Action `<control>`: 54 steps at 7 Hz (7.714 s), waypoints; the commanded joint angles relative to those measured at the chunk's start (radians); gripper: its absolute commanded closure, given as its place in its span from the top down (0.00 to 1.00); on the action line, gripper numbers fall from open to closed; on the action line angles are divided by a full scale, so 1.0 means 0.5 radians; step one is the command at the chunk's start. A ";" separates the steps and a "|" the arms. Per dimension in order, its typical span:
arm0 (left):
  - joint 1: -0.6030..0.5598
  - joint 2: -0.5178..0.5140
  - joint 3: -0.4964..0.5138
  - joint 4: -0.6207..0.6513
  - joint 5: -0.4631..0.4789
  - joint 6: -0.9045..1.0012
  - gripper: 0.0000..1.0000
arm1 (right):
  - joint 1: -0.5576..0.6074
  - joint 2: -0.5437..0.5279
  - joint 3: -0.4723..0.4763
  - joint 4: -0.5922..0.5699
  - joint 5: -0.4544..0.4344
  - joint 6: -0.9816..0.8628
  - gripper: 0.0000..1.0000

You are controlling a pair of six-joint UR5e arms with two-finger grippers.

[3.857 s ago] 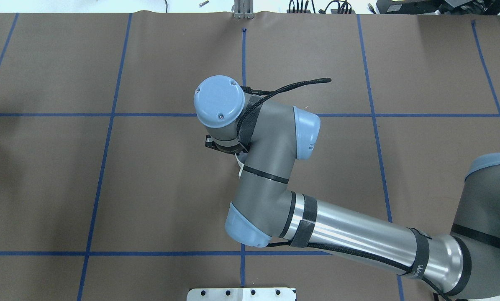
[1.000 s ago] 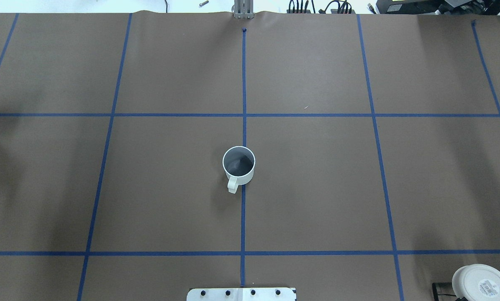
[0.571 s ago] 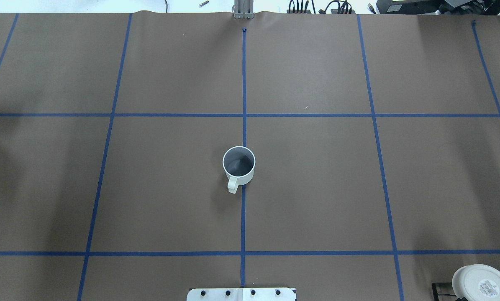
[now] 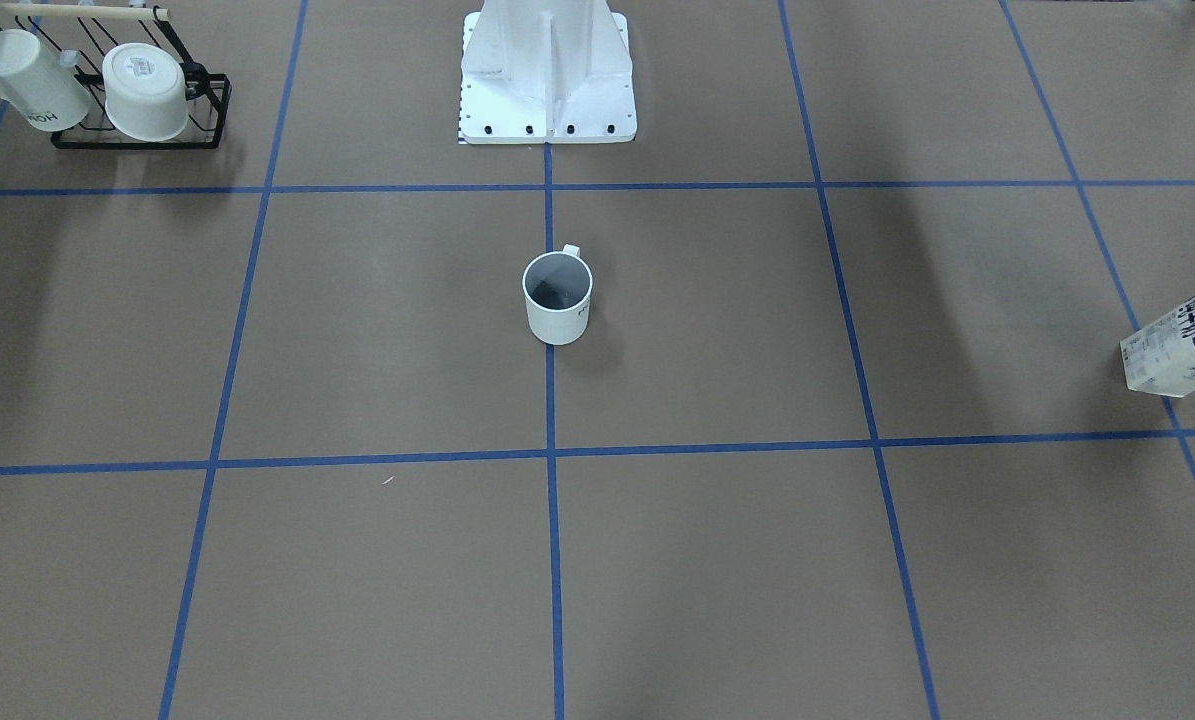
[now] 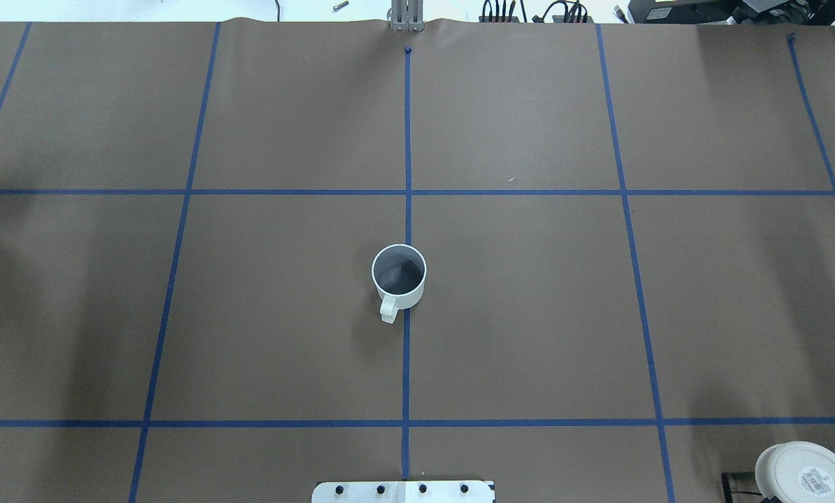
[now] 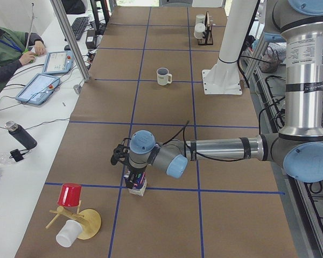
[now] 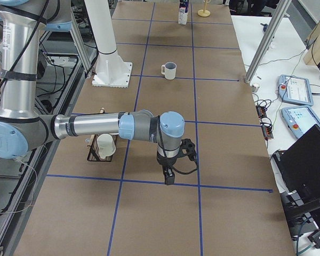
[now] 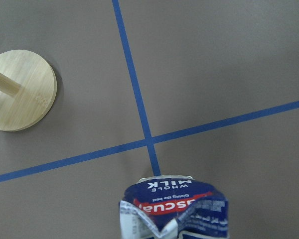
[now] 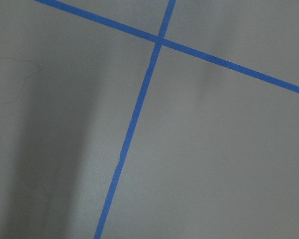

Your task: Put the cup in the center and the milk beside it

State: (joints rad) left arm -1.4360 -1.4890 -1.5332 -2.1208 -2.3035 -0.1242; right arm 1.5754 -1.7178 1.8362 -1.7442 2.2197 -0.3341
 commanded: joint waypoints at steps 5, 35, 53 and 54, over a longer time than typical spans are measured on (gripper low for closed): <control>0.028 -0.010 0.020 -0.060 -0.022 -0.003 0.04 | 0.000 -0.001 0.003 0.000 0.000 0.002 1.00; 0.898 -0.969 -1.128 1.707 0.408 -0.933 0.99 | 0.000 -0.114 -0.086 0.015 0.003 0.009 1.00; -0.472 -0.041 -0.219 1.305 0.063 0.908 0.99 | 0.071 -0.102 -0.178 0.246 0.031 0.003 1.00; -0.475 -0.041 -0.219 1.305 0.060 0.908 0.99 | 0.071 -0.147 -0.166 0.255 0.031 -0.001 1.00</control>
State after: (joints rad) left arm -1.6728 -1.5095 -1.6425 -1.4675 -2.2722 0.3298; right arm 1.6107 -1.7747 1.7471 -1.6204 2.2344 -0.3309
